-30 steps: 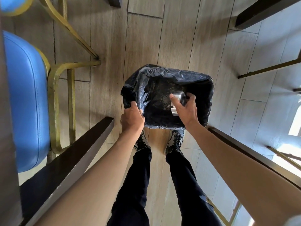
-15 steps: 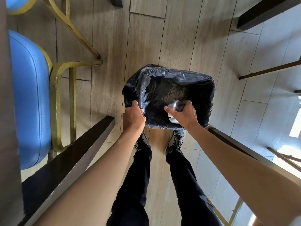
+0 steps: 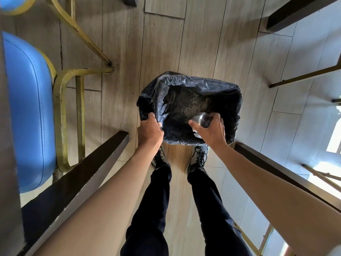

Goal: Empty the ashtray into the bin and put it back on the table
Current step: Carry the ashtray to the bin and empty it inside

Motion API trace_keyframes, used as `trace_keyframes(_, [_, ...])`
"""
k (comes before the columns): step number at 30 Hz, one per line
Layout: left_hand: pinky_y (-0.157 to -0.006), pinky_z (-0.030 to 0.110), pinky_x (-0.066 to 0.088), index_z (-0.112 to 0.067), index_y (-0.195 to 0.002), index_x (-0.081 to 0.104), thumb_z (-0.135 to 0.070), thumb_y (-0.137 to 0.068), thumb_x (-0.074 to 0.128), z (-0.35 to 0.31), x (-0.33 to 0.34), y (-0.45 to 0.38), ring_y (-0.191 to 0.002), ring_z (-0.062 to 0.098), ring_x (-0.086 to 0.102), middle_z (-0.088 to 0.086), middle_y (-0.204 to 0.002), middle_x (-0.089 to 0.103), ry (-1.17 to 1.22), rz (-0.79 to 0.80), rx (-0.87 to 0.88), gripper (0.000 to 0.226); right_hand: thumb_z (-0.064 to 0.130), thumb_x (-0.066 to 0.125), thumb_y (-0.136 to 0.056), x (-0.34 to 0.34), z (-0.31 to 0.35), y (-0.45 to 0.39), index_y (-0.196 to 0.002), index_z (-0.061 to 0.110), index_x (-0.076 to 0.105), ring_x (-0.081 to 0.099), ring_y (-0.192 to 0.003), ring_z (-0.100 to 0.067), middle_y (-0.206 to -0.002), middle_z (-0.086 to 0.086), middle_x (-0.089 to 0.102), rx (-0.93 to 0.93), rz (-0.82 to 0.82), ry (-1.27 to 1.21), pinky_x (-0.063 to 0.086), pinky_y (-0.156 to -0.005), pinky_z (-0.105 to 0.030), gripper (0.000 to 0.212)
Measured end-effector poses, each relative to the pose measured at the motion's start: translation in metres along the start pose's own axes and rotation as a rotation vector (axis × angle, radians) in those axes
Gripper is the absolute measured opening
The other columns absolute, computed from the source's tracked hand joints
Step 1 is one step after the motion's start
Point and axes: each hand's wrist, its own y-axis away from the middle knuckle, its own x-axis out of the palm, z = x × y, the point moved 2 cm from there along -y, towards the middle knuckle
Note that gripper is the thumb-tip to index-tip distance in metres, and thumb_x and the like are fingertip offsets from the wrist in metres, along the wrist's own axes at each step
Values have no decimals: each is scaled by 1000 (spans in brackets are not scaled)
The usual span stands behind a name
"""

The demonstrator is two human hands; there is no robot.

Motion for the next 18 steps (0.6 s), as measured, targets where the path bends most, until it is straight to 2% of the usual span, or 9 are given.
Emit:
trace_keyframes(4, [-75, 42, 50, -6, -119, 52, -15, -100, 53, 0, 0, 0, -103, 39, 65, 20, -110, 65, -1, -1, 7, 20, 59, 87, -73, 0, 4, -1, -138, 8, 43, 54, -123, -31, -137, -12, 49, -34, -38, -25, 51, -106, -45, 94])
trace_keyframes(8, [-71, 39, 45, -5, -118, 52, -15, -101, 51, 0, 1, -1, -103, 39, 65, 20, -109, 64, -17, -5, 14, 20, 60, 88, -71, 3, 4, 0, -141, 9, 45, 54, -126, -33, -139, -13, 50, -43, 31, 52, 50, -106, -45, 97])
trace_keyframes(11, [-74, 42, 49, -5, -117, 52, -15, -101, 52, 1, 2, -2, -103, 39, 65, 20, -109, 65, -10, -6, 20, 19, 61, 87, -71, 2, 5, 1, -141, 8, 43, 54, -124, -32, -138, -13, 50, -70, -46, -2, 52, -106, -46, 98])
trace_keyframes(13, [-75, 42, 51, -5, -117, 52, -16, -101, 52, 3, 4, -3, -102, 39, 66, 20, -108, 65, -9, -10, 24, 19, 60, 87, -71, 3, 4, 1, -139, 8, 44, 54, -123, -32, -136, -13, 51, -72, -40, 10, 52, -105, -44, 95])
trace_keyframes(15, [-72, 41, 49, -6, -116, 52, -17, -101, 52, 3, 5, -4, -100, 38, 66, 19, -106, 65, -8, -15, 25, 18, 59, 88, -72, 5, 1, 2, -137, 7, 46, 55, -123, -33, -136, -14, 51, -45, -2, 45, 51, -102, -41, 93])
trace_keyframes(18, [-69, 38, 45, -6, -114, 52, -17, -101, 51, 5, 6, -5, -98, 37, 66, 18, -103, 65, -9, -24, 33, 16, 58, 88, -72, 1, 2, 2, -139, 7, 46, 56, -120, -30, -136, -13, 52, -52, -44, -2, 52, -101, -40, 95])
